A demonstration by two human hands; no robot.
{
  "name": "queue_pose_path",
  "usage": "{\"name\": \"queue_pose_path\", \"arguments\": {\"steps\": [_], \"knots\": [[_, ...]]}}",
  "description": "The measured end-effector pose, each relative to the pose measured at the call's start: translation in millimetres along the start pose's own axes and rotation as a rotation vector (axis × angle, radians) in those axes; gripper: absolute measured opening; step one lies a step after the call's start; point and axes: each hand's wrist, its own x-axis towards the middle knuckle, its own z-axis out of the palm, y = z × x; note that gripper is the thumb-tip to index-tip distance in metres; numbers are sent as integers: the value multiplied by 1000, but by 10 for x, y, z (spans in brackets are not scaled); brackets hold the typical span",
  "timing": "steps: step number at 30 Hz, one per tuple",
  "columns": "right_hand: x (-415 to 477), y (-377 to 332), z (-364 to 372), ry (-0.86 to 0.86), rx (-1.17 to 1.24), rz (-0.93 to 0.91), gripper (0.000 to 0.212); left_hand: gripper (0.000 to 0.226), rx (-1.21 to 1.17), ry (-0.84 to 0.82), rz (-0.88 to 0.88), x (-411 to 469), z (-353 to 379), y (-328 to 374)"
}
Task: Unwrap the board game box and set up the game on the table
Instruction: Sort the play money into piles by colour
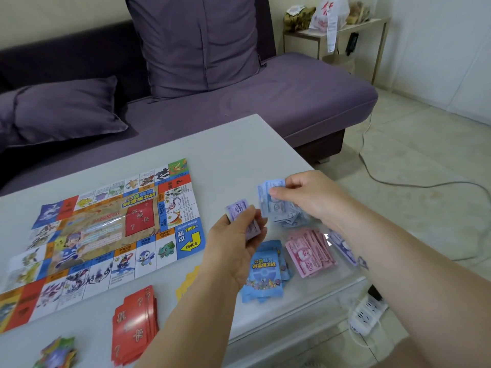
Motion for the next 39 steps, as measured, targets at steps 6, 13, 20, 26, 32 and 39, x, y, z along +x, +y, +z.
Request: {"name": "queue_pose_path", "arguments": {"steps": [6, 13, 20, 26, 32, 39], "knots": [[100, 43, -5, 184, -271, -32, 55, 18, -143, -36, -98, -51, -77, 67], [-283, -111, -121, -89, -80, -20, 35, 16, 155, -207, 23, -142, 17, -55], [-389, 92, -323, -107, -126, -6, 23, 24, 174, -288, 8, -297, 224, -209], [-473, 317, -709, -76, -189, 71, 17, 21, 136, -215, -22, -265, 226, -269], [-547, 305, -720, 113, -202, -18, 36, 17, 148, -191, -15, -259, 321, -360], [-458, 250, -512, -92, -220, -31, 38, 21, 76, -264, 1, -282, 401, -334]]}}
